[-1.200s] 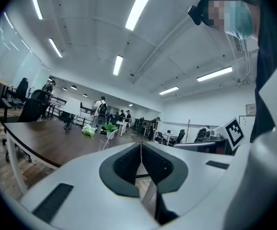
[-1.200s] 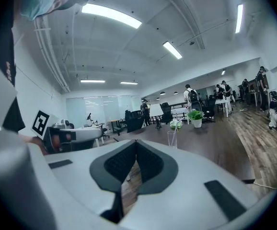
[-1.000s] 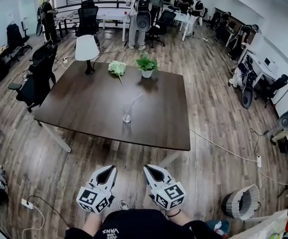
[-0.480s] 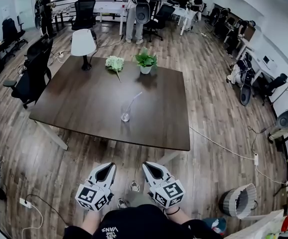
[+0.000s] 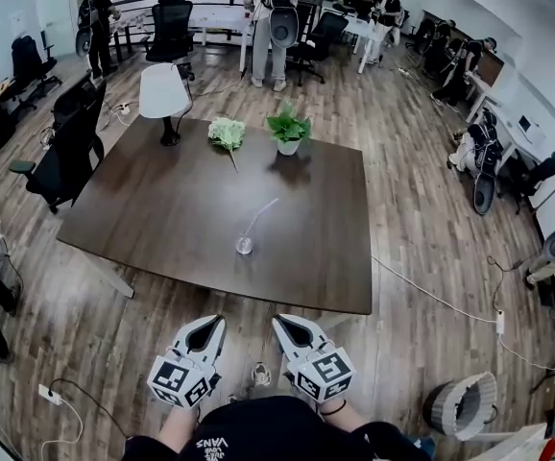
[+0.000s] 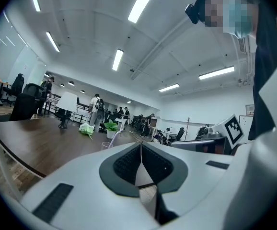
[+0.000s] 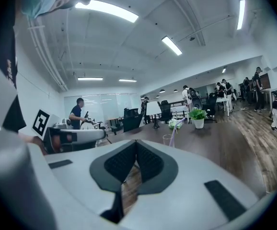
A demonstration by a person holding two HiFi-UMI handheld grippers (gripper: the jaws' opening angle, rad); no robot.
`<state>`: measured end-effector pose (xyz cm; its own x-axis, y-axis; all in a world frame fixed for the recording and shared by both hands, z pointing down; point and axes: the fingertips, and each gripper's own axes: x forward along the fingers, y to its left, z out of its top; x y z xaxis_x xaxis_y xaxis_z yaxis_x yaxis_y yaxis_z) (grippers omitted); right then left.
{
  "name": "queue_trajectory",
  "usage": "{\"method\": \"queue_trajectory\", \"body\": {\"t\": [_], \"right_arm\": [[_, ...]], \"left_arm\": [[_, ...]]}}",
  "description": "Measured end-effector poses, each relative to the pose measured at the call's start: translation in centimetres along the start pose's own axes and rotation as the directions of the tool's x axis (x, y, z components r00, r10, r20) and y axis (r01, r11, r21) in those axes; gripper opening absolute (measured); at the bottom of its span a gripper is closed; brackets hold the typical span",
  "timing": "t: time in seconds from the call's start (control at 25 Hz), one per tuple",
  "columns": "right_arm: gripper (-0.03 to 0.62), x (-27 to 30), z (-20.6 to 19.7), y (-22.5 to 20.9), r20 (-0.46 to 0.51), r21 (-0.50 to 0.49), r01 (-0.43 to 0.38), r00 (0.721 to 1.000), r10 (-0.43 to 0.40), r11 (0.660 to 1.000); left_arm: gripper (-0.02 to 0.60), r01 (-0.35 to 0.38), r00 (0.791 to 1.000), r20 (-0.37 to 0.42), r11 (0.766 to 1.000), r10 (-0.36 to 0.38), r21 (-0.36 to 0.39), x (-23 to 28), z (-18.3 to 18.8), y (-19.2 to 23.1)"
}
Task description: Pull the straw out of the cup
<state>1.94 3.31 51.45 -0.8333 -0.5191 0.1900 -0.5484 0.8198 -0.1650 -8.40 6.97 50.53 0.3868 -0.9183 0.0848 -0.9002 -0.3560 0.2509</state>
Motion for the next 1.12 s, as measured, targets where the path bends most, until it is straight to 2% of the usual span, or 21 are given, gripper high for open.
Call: {"method": "queue_trajectory", "body": {"t": [0.6,1.12], "right_arm": [[0.017,4.5,1.8,-6.2,0.005,-0.018,-0.075,0.997,0.075,0.997],[0.017,6.0,1.8,-9.1,0.000,-0.014,-0.130,0.992,0.130,0.991]], "left_arm": [[0.018,-0.072,0.997,0.028,0.997,0.071,0.014,6.4,1.2,2.7],[0.018,-0.137,0.990,0.023,0.991,0.137,0.000,8.7,0.7,3.4]]}}
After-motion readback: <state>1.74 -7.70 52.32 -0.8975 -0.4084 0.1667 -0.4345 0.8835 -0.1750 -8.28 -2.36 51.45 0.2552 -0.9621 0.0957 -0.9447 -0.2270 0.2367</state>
